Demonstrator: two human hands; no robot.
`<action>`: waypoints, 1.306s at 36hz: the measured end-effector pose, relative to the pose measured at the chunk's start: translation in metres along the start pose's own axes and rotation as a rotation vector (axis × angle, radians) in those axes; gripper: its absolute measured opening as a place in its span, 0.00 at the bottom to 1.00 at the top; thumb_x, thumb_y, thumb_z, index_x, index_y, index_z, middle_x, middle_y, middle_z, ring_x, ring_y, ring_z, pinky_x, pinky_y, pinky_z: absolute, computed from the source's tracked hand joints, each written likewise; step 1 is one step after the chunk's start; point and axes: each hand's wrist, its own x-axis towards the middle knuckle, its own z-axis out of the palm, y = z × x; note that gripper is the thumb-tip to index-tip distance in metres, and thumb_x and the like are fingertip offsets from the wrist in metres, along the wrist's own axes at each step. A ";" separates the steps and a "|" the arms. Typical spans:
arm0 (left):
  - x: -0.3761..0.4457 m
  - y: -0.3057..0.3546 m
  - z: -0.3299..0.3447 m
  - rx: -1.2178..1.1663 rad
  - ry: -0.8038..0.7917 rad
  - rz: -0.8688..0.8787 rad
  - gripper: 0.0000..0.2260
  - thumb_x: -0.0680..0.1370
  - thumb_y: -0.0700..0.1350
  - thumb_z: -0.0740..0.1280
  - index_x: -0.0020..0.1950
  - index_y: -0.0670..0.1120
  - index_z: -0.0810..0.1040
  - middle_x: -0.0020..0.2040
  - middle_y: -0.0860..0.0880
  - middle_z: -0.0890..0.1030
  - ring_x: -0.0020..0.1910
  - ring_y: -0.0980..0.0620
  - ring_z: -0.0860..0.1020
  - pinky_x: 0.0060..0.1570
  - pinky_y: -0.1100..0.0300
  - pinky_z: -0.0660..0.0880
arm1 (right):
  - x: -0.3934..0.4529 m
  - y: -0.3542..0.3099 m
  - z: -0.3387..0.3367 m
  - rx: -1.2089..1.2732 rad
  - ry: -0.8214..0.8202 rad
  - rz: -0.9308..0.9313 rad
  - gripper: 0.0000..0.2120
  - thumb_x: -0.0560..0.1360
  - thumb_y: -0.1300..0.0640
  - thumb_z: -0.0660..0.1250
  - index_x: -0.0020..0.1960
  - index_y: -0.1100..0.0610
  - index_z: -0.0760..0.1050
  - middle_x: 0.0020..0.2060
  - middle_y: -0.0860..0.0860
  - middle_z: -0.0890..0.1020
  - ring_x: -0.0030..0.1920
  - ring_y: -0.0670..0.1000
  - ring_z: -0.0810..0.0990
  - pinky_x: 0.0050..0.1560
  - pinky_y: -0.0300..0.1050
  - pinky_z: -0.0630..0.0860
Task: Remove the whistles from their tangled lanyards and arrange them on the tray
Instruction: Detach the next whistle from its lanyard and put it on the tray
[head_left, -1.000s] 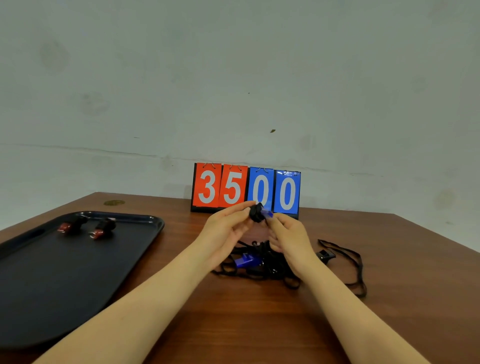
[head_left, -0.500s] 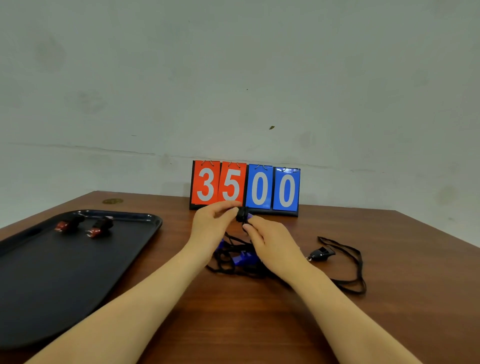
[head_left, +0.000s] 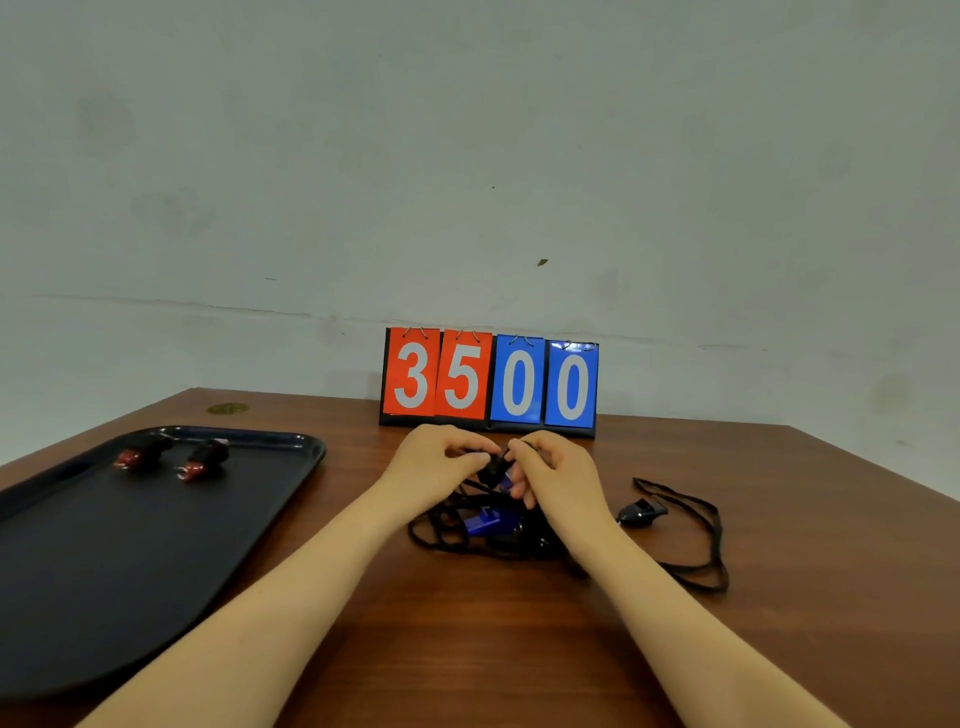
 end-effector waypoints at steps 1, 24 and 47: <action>0.000 0.001 -0.001 -0.035 -0.017 -0.006 0.10 0.79 0.43 0.66 0.59 0.52 0.81 0.49 0.61 0.78 0.47 0.65 0.75 0.45 0.74 0.68 | 0.001 0.000 -0.001 0.020 0.011 0.016 0.08 0.80 0.57 0.63 0.46 0.57 0.78 0.33 0.51 0.80 0.28 0.41 0.76 0.31 0.32 0.73; -0.010 0.015 0.001 -1.188 -0.127 -0.266 0.09 0.78 0.36 0.65 0.54 0.42 0.82 0.52 0.44 0.84 0.48 0.53 0.80 0.41 0.66 0.77 | 0.002 -0.009 -0.008 0.313 0.044 0.057 0.10 0.80 0.58 0.62 0.48 0.62 0.80 0.24 0.48 0.71 0.23 0.44 0.64 0.25 0.34 0.63; -0.008 0.017 0.029 -0.985 -0.015 -0.289 0.10 0.82 0.45 0.60 0.62 0.44 0.74 0.41 0.43 0.83 0.33 0.52 0.78 0.34 0.61 0.76 | 0.007 0.010 0.006 -0.017 0.096 -0.022 0.12 0.80 0.53 0.63 0.38 0.52 0.77 0.26 0.46 0.77 0.28 0.42 0.74 0.32 0.35 0.72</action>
